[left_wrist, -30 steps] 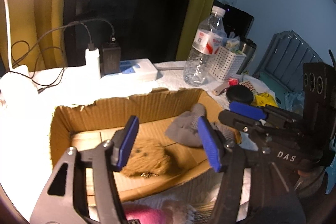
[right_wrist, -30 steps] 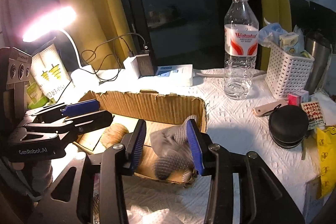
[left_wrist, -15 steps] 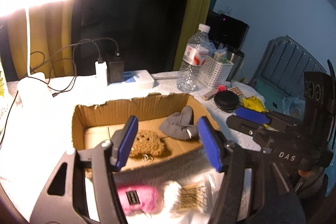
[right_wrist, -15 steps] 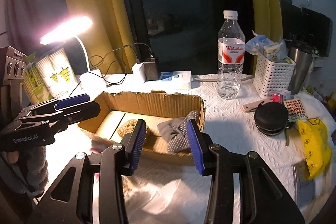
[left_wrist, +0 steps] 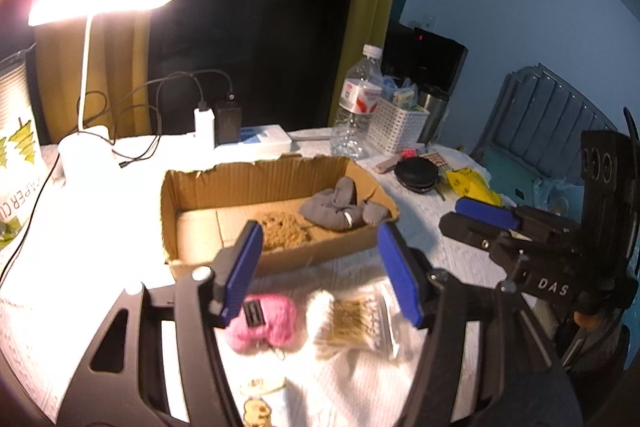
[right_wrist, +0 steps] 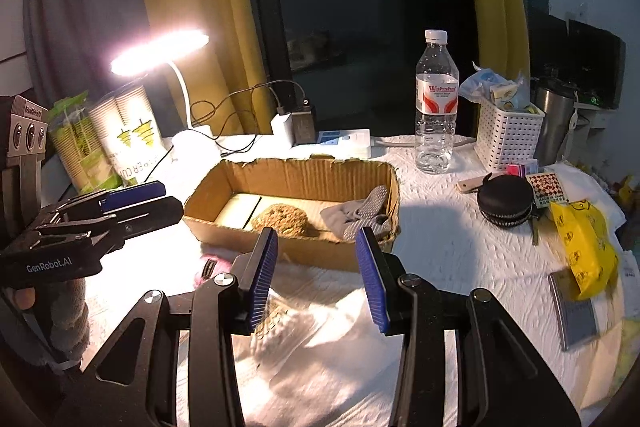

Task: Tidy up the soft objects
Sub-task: 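Move the left tool to the bubble-wrap bundle while the right tool moves to the white towel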

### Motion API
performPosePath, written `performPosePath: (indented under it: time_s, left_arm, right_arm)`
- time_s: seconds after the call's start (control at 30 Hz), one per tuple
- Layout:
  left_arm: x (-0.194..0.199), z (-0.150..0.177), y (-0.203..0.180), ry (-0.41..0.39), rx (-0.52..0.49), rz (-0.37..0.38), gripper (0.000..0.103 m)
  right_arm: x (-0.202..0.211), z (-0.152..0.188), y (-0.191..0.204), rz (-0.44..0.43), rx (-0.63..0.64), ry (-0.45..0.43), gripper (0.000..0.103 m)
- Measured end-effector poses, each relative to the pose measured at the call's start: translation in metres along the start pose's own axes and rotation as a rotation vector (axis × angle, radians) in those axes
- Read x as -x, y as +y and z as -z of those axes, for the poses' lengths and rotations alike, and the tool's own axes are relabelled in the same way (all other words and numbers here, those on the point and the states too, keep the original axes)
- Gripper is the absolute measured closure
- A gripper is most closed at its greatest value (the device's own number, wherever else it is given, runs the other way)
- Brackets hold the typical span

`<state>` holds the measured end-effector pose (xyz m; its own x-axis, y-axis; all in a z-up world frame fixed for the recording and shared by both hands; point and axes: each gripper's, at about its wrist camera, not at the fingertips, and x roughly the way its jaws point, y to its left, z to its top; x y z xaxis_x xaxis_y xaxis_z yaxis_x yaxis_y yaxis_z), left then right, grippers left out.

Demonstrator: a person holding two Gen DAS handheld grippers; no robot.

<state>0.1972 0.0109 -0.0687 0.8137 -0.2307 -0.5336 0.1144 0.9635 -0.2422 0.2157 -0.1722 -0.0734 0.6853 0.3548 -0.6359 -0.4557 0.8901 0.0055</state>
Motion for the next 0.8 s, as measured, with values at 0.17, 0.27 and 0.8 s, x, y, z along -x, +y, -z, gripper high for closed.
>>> performPosePath:
  time_s: [0.17, 0.27, 0.8]
  left_arm:
    - [0.008, 0.019, 0.005, 0.020, 0.015, -0.013, 0.041]
    - [0.010, 0.033, 0.009, 0.035, 0.025, -0.021, 0.041]
    - [0.018, 0.094, 0.029, 0.129, 0.052, -0.056, 0.041]
  right_arm:
    - [0.001, 0.015, 0.010, -0.008, -0.001, 0.022, 0.060]
    - [-0.002, 0.026, 0.016, -0.015, 0.000, 0.043, 0.060]
    - [-0.011, 0.076, 0.043, -0.026, -0.012, 0.115, 0.060]
